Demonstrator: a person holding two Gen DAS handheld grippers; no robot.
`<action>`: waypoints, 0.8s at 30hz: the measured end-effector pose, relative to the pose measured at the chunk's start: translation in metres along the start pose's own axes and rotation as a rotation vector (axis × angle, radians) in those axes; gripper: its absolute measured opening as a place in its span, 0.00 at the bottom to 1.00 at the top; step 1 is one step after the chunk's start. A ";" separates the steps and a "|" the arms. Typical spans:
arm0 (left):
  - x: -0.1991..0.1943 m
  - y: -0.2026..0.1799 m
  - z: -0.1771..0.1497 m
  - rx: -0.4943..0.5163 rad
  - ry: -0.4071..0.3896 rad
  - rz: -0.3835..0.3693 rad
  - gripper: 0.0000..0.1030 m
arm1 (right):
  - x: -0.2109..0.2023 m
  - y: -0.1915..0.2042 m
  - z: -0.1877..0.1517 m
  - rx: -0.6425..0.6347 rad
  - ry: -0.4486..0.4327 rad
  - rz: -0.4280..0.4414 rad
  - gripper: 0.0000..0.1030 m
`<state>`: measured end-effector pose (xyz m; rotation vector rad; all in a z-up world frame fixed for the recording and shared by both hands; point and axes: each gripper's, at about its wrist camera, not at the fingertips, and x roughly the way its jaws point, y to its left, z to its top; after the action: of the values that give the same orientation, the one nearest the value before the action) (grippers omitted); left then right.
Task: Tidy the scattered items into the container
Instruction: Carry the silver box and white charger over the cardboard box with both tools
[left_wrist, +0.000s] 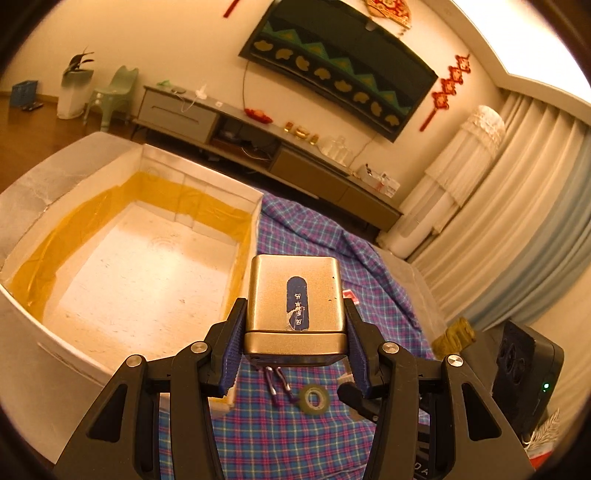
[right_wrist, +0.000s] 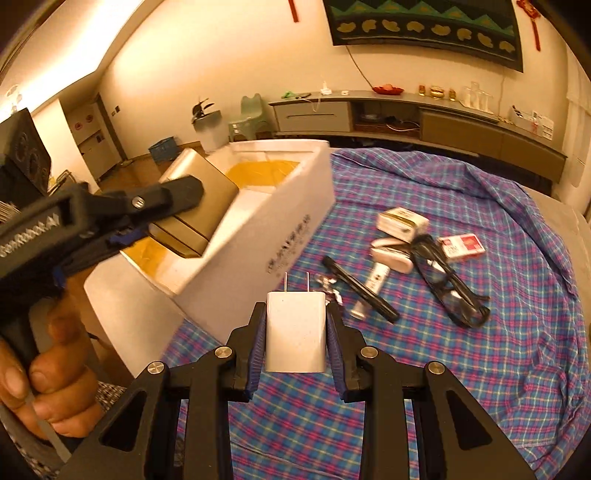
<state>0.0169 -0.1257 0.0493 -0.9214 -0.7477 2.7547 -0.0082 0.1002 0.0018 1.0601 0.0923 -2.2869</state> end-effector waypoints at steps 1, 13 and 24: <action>-0.001 0.004 0.002 -0.002 -0.005 0.004 0.49 | 0.001 0.004 0.002 -0.003 0.002 0.007 0.31; -0.012 0.030 0.043 0.003 -0.076 0.039 0.49 | 0.020 0.038 0.032 -0.057 0.032 0.066 0.31; 0.025 0.054 0.081 -0.008 -0.069 0.115 0.50 | 0.041 0.056 0.077 -0.129 0.045 0.084 0.31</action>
<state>-0.0506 -0.1985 0.0655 -0.9031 -0.7392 2.8988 -0.0491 0.0105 0.0350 1.0294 0.2066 -2.1522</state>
